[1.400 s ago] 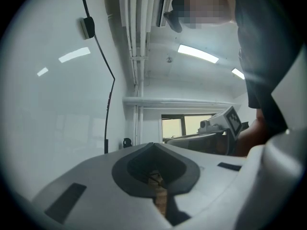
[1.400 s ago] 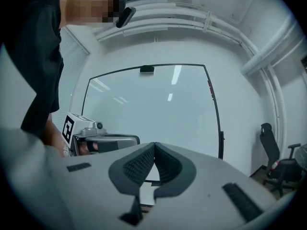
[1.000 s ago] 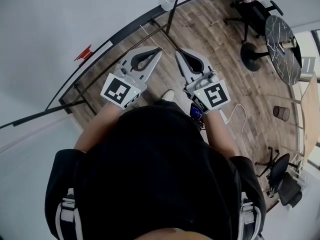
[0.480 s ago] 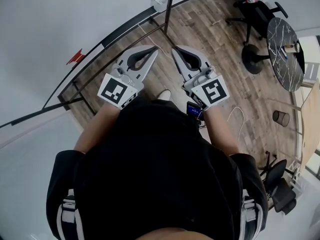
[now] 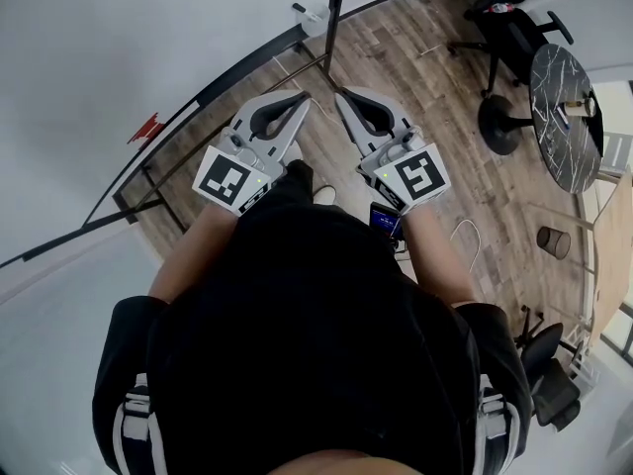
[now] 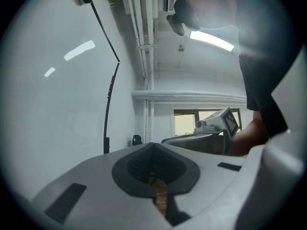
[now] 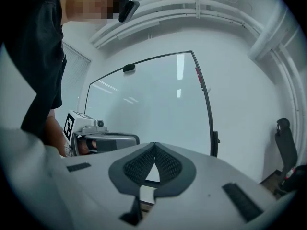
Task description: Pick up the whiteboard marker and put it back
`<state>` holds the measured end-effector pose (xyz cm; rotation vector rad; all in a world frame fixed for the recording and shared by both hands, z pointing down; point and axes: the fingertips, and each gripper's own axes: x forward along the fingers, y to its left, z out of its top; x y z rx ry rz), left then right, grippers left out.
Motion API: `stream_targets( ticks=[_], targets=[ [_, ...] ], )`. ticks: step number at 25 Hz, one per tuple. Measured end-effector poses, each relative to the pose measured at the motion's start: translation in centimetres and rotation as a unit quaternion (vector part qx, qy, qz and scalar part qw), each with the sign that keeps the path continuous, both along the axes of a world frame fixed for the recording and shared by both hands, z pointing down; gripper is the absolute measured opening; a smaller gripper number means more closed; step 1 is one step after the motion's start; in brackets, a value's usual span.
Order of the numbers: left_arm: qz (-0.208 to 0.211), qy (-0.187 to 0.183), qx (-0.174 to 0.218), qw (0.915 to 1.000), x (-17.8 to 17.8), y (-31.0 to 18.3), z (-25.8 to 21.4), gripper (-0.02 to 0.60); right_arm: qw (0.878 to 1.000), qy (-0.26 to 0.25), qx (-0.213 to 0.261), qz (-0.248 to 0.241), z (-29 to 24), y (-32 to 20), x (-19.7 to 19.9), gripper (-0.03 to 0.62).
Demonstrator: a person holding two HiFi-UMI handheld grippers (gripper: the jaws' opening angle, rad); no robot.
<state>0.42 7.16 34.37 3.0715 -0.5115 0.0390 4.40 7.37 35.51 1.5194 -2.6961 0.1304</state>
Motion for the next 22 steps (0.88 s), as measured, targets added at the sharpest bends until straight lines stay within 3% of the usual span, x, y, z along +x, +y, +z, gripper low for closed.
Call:
stream_targets(
  ticks=[10, 22],
  targets=[
    [0.009, 0.012, 0.004, 0.9999, 3.0, -8.7, 1.3, 0.003, 1.000, 0.013, -0.018, 0.015, 1.9, -9.1, 2.9, 0.000],
    [0.006, 0.018, 0.003, 0.9998, 1.8, -16.8, 3.3, 0.003, 0.998, 0.044, -0.042, 0.021, 4.1, -18.4, 2.1, 0.000]
  ],
)
